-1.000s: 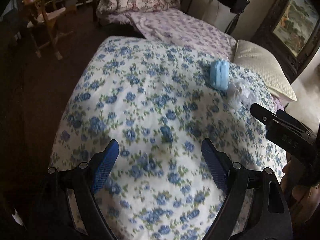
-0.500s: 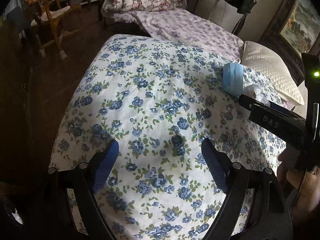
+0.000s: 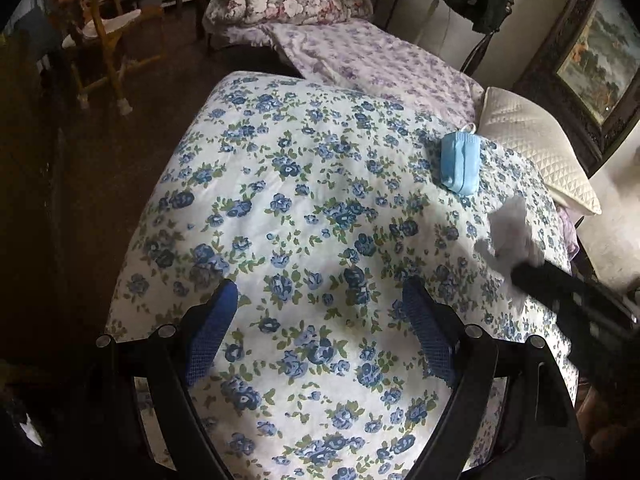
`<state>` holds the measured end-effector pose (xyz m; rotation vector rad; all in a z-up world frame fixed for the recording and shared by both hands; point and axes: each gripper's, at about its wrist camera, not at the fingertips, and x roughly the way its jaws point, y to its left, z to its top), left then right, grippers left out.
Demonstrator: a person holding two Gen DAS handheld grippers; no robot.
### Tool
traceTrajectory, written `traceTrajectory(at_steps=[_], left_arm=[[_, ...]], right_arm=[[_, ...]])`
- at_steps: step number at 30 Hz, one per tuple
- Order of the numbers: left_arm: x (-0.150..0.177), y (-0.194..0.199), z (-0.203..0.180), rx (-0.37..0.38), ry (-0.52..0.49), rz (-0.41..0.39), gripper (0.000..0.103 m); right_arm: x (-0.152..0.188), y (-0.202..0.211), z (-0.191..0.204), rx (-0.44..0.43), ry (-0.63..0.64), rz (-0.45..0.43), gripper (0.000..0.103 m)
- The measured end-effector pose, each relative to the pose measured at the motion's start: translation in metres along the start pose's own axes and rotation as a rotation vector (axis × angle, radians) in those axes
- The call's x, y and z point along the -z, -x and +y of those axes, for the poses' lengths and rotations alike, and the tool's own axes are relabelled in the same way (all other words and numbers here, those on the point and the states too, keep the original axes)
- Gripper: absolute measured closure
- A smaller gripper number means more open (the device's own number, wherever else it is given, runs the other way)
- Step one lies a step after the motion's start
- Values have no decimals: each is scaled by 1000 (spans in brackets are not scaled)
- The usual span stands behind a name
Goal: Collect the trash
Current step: 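Grasp the clear plastic bag with the left tool while the right tool grasps the blue mask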
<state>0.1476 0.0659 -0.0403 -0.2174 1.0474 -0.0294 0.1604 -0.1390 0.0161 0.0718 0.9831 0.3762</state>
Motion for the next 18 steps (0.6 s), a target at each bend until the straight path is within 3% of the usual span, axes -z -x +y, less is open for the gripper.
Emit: traceTrajectory(at_steps=[3,4,5,8,11,13,18], left_arm=[[1,0,1,-5,-2,9,21],[1,0,1,-6,1,10,21],[1,0,2,-7,5,12,21],[0,0,4,-9,14,12,21],[0,-1,1,-12,4,15,21],[2,-3,-4,-12,-12,20,21],[5,-3,-14,-4,-46,24,21]], right_arm=[[6,0,10,-77,30,48,60],[6,1,10,-103,30,61,45],[5,4,9,-118,11,47,38],[-4,9,-3,-137,-63,-7,36],[-21,2,-14,25,-88,-72,35],[-34,-12,-20,96,-102,-70,35],[-57,-58,-20,187,-80,-16,35]])
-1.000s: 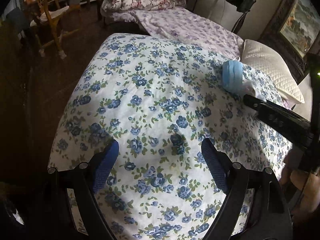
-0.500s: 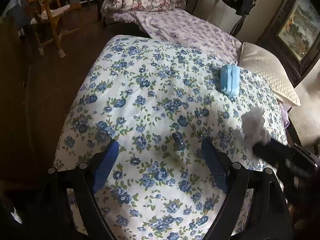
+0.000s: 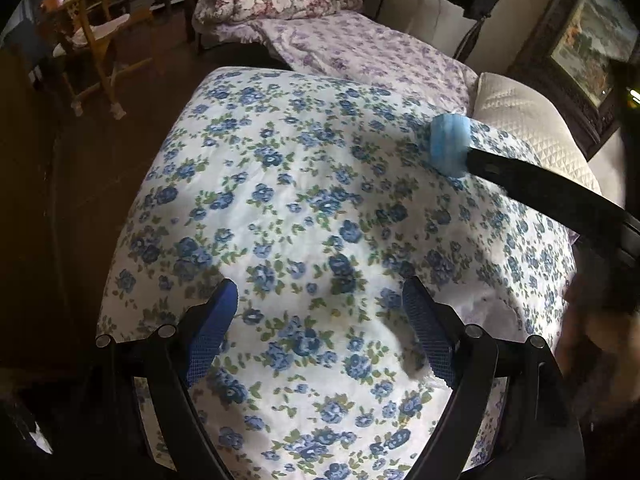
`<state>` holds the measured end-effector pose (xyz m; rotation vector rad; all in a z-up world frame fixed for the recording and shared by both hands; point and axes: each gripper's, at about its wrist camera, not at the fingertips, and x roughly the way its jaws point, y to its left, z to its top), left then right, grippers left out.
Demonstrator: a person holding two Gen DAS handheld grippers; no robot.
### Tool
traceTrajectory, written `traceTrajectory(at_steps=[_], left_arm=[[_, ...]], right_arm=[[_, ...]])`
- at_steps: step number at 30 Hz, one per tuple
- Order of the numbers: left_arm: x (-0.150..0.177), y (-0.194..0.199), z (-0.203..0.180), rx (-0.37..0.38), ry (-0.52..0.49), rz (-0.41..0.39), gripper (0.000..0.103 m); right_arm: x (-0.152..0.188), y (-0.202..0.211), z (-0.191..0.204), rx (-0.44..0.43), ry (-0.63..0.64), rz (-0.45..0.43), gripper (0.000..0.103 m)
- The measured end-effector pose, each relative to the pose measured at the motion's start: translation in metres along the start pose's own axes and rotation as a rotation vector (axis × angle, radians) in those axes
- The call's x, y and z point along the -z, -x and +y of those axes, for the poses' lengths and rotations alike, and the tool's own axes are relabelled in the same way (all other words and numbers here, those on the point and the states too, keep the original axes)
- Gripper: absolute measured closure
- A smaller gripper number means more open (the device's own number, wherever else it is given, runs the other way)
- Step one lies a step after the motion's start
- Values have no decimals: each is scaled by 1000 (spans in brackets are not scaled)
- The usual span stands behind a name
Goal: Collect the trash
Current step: 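Grasp the clear plastic bag with the left tool while the right tool grasps the blue mask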
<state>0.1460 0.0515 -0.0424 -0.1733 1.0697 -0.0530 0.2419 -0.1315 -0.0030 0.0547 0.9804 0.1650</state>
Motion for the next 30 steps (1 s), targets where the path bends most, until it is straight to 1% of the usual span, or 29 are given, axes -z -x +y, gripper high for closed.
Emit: traceTrajectory(at_steps=[4,6,7,9,10,12,13,15,16,18,21,23,26,30], left_arm=[[-1,-1,-6,26,-20,8,21],[1,-2,-10,31,-32,13,21],[2,-2,-12,30,-41,13,21],[4,0,-16,33,-56,8,21],[5,1,-17,41,-64,2,21],[6,3,-21,73,-78,-9,21],[7,3,-24,88,-92,-12,21],[9,0,-31,89,-116,-12,21],[11,0,-36,96,-132,-9,21],[13,2,-44,104,-161,-16,21],[17,11,-55,110,-201,-50,21],[19,18,-57,128,-203,-66,21],[20,27,-57,152,-196,-82,21],[23,28,-62,167,-204,-75,21]], right_arm=[[-9,-26,16,54,35,18,37],[-9,-34,16,63,36,41,67],[-9,-32,14,62,26,42,79],[-5,-17,12,52,2,15,79],[-2,-12,10,38,-10,17,79],[10,10,-3,-15,-55,22,79],[19,26,-9,-28,-58,13,79],[44,60,-25,-9,-66,-13,79],[57,73,-35,-17,-90,-17,79],[74,90,-50,-18,-125,-21,79],[114,119,-71,16,-176,-54,78],[134,128,-77,14,-210,-59,78],[159,132,-81,-21,-260,-61,78],[169,128,-75,-16,-219,-43,78]])
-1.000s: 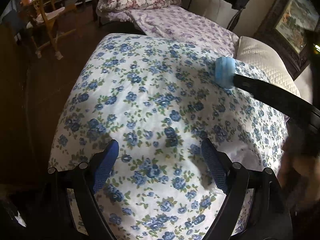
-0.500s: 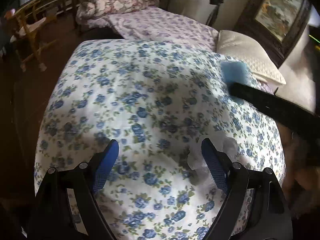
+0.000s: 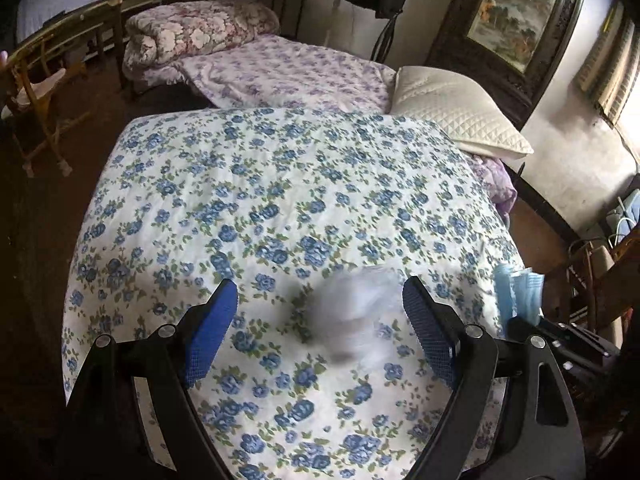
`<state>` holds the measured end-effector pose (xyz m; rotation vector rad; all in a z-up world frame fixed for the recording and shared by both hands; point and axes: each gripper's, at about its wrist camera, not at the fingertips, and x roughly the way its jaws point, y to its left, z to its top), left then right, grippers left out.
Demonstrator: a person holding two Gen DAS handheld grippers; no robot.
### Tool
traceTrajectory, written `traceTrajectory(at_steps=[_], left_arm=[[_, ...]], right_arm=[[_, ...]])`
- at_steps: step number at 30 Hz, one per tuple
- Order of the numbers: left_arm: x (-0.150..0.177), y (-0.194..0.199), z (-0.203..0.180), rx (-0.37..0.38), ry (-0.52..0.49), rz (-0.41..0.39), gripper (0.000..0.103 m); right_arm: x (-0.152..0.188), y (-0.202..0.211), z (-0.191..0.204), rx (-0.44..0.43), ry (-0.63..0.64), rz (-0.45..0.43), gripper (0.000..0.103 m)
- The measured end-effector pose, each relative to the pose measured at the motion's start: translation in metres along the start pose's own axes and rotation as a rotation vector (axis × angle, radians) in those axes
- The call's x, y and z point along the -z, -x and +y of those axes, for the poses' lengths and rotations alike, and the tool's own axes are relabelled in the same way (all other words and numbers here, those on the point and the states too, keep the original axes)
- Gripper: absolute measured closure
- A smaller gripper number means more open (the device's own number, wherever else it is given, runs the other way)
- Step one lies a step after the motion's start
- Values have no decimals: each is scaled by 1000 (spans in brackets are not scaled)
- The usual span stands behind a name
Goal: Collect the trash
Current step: 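Grasp the clear plastic bag with the left tool while the right tool grasps the blue mask, then carry the plastic bag and blue mask with both tools over the wastebasket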
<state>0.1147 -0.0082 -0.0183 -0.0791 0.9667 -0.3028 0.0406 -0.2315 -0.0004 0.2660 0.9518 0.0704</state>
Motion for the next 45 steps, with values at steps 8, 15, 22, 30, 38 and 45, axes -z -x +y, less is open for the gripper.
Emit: traceTrajectory(at_steps=[8,15,22,30,38,45], left_arm=[[5,-25,-11,-14,-45,85,21],[13,-41,-5,-16,-16,151,29],[16,-35,-8,-38,-20,164,78],[23,1,-44,18,-54,100,79],[40,32,-117,105,-164,80,79],[70,31,-202,150,-327,111,79]], right_arm=[[7,-5,1,-38,1,14,76],[7,-6,-5,-19,-16,13,76],[10,5,-9,-12,-31,-5,76],[17,40,-19,26,-32,-52,76],[38,87,-69,69,-83,-80,76],[74,118,-133,105,-162,-92,76]])
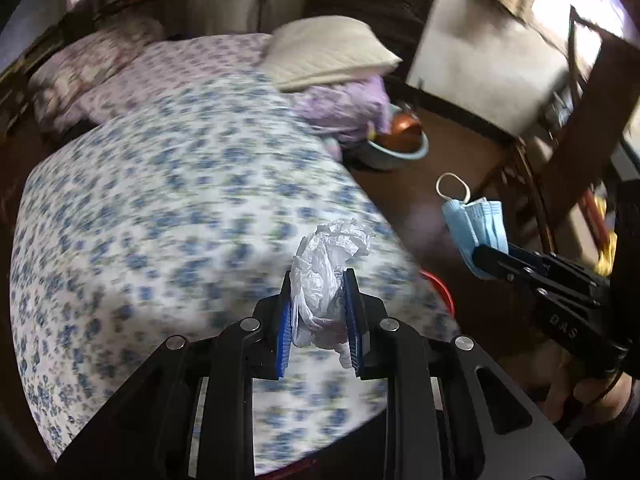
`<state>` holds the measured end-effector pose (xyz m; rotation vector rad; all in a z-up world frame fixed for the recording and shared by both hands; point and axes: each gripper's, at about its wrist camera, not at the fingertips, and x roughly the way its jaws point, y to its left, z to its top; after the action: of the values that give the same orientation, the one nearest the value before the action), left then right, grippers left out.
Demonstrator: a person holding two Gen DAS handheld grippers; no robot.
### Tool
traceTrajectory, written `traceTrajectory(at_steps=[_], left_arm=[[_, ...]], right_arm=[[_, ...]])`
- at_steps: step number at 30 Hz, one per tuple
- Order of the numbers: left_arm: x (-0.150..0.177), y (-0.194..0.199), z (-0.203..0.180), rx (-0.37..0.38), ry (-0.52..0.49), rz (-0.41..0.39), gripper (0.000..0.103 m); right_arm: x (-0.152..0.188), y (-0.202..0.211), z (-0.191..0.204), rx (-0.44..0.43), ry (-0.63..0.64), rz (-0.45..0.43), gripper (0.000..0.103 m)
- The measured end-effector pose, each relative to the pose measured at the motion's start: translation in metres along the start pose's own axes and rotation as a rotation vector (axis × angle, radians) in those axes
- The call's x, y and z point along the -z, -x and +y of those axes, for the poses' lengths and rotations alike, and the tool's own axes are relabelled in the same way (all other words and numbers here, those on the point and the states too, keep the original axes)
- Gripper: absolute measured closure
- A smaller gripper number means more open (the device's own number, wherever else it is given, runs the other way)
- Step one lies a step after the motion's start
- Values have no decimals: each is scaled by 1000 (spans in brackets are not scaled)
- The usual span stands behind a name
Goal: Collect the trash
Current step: 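Carry the plastic bag and blue mask with both tools over the wastebasket, then open the left tool over the basket while the right tool releases the blue mask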
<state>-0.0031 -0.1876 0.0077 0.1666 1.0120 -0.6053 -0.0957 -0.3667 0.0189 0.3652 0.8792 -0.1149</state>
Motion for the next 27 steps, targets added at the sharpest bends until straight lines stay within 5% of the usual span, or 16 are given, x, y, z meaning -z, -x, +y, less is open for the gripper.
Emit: traceTrajectory(at_steps=[15,27], left_arm=[[-1,-61,-143,57,-286,107,79],[18,-171,-213,131,-364,375,79]], right_arm=[[58,2,-118,35,-180,35,76],[122,-51,-192,65,-340,181,76]])
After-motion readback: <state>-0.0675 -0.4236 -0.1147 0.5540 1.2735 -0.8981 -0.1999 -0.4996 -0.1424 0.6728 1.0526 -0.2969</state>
